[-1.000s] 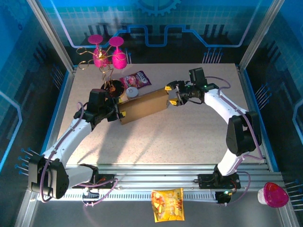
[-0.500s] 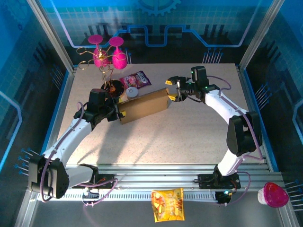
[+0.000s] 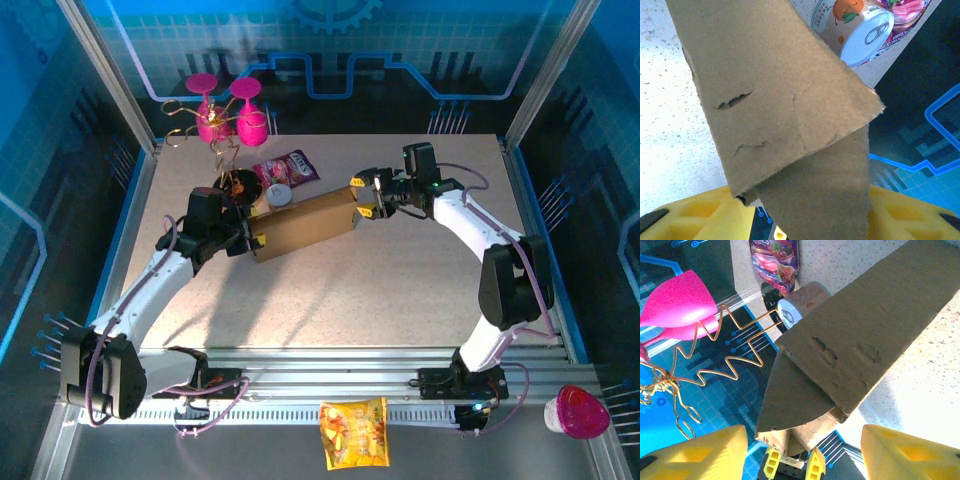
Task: Fold the paper box
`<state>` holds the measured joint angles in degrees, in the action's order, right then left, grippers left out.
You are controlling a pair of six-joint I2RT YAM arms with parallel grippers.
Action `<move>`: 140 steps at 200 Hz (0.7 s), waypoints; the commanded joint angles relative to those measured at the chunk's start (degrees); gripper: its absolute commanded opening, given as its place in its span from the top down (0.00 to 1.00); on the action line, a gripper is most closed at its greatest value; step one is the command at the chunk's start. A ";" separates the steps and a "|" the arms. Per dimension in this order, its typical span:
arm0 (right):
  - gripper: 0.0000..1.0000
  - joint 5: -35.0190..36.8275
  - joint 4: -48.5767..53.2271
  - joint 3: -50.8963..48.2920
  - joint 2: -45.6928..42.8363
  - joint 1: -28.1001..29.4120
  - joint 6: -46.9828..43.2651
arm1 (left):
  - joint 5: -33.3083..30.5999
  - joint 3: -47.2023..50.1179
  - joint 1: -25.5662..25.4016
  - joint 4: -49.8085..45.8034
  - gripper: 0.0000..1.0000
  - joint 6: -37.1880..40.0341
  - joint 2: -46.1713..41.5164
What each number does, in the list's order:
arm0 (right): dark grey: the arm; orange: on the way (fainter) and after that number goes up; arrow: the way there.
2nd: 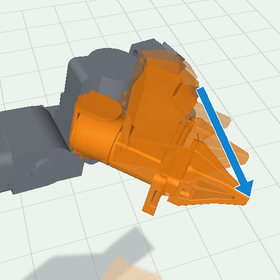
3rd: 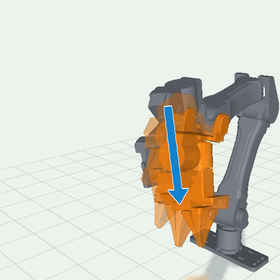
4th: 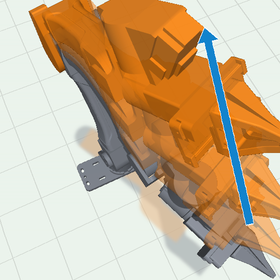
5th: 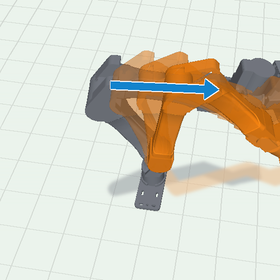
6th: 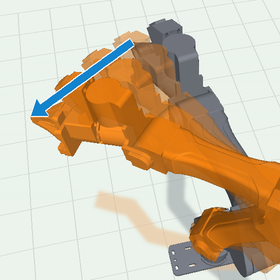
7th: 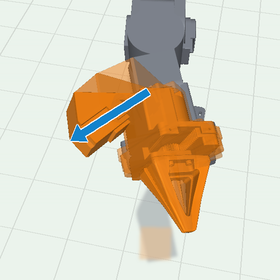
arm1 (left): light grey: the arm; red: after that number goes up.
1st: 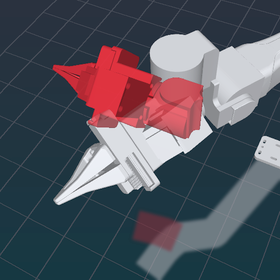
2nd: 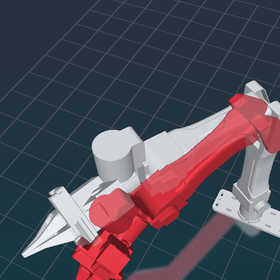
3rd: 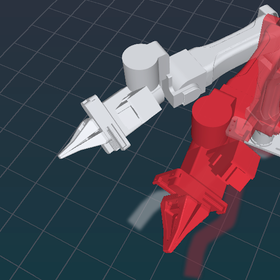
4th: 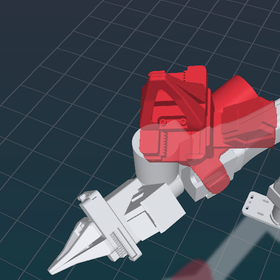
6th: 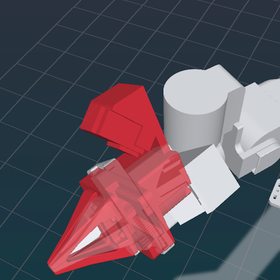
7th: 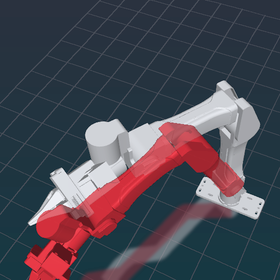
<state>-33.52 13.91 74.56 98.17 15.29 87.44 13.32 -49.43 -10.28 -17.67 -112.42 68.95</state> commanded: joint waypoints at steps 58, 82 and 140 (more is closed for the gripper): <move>0.60 0.11 -0.86 -0.37 2.35 -0.76 -0.29 | 0.72 -0.64 0.53 -1.83 0.46 1.13 1.17; 0.67 0.52 -0.99 -0.64 2.69 -0.61 -0.40 | 1.09 -1.02 0.83 -1.50 0.45 1.87 1.45; 0.72 1.64 -0.05 -1.00 3.42 -0.39 -1.12 | 2.40 -2.70 1.75 -0.87 0.39 4.89 1.89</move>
<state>-33.43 12.36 74.54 100.16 15.31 86.94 14.39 -49.47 -9.19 -17.65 -110.30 70.15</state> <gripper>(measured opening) 0.289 0.593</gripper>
